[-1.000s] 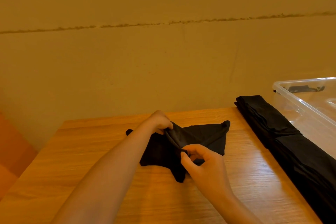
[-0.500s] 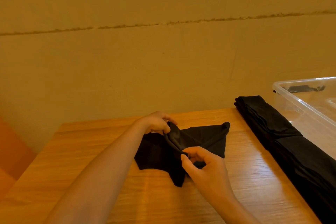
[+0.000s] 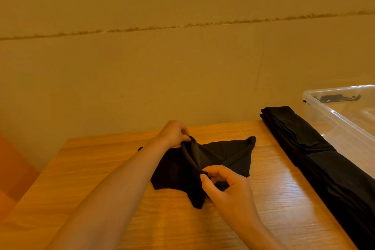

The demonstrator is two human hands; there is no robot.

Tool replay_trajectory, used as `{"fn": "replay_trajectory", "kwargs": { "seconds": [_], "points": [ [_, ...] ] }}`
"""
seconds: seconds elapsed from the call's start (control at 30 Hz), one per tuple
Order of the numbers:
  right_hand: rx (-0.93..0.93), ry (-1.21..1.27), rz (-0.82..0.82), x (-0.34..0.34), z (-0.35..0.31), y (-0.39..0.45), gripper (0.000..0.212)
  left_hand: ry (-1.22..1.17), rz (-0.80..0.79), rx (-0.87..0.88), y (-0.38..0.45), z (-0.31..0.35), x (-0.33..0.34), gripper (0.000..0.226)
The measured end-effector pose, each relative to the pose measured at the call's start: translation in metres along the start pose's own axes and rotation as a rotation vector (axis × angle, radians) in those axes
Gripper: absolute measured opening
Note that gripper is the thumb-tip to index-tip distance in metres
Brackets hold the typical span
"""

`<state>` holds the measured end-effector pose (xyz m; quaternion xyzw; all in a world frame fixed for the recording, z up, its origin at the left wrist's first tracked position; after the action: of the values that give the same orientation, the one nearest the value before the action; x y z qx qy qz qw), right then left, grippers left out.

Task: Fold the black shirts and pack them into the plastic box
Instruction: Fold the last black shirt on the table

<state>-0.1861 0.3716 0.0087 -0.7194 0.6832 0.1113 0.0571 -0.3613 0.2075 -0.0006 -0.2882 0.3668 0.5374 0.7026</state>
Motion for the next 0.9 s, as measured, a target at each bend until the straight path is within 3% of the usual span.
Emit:
{"fn": "replay_trajectory", "kwargs": {
  "seconds": [0.23, 0.47, 0.67, 0.9],
  "points": [
    [-0.007, 0.013, 0.015, -0.008, 0.001, -0.002, 0.022, 0.42, -0.317, 0.219, -0.006, 0.003, -0.002, 0.028],
    [-0.001, 0.002, 0.023, -0.007, 0.002, -0.001, 0.019, 0.466, -0.292, 0.293, -0.011, 0.024, 0.015, 0.046],
    [0.003, 0.011, 0.033, -0.013, 0.003, -0.002, 0.018, 0.435, -0.4, 0.335, -0.014, 0.027, 0.017, 0.048],
    [-0.002, 0.021, 0.022, -0.014, 0.004, -0.002, 0.019, 0.519, -0.358, 0.367, -0.016, 0.018, 0.015, 0.048]
  ]
}}
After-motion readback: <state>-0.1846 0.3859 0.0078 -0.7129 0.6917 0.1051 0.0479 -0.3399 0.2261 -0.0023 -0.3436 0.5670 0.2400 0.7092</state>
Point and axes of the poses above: each hand's wrist, its own y-axis towards the middle knuckle, its own x-axis out of the palm, z = x × y, the point moved 6 cm from there along y, towards the middle knuckle, and after that the axes turned 8 degrees about x, right-handed, at the moved point
